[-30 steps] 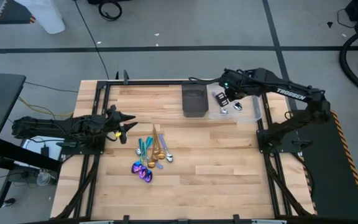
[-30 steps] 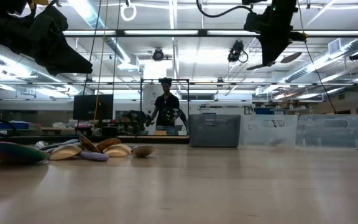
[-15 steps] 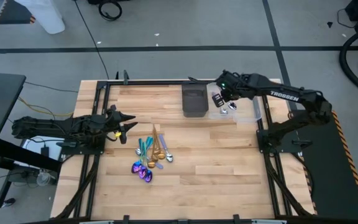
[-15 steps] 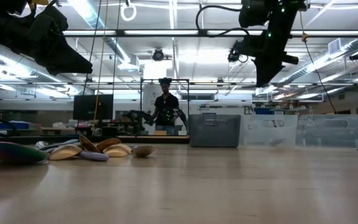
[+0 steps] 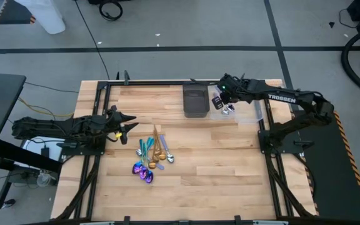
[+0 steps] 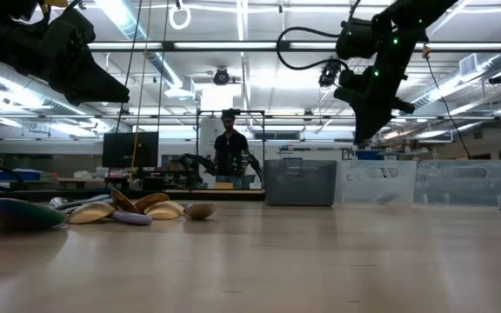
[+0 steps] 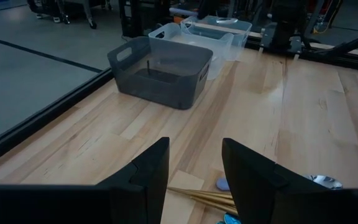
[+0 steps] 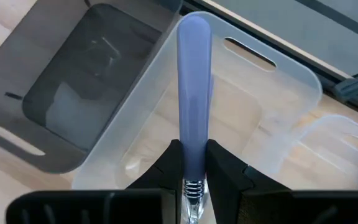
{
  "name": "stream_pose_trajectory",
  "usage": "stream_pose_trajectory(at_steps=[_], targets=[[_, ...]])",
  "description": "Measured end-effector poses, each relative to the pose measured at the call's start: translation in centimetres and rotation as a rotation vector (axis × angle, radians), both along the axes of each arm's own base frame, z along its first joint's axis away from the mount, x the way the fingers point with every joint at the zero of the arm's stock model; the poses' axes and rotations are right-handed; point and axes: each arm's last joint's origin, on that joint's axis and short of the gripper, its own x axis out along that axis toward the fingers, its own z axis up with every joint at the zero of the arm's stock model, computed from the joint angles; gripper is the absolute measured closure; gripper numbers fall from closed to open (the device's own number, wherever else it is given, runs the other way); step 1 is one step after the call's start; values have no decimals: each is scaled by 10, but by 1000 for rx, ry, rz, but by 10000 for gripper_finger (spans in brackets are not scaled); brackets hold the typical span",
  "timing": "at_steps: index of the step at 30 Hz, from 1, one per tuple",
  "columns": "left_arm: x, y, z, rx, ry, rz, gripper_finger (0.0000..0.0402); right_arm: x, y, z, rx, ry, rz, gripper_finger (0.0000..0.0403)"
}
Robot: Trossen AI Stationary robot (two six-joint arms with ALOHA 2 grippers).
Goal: Sort silverware by color (type)
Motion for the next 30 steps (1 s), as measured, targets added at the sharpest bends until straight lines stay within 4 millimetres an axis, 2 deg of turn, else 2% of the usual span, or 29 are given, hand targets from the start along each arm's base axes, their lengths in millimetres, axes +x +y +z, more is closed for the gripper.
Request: stream_pose_trajectory(at_steps=[11, 20, 30], targets=[[0, 0, 1, 4, -9, 11, 246, -4, -2, -36, -75, -13, 27, 345], [0, 1, 2, 13, -21, 17, 246, -6, -3, -51, -116, -53, 33, 345], [0, 1, 2, 13, -20, 17, 246, -6, -4, -56, -160, -72, 25, 345]])
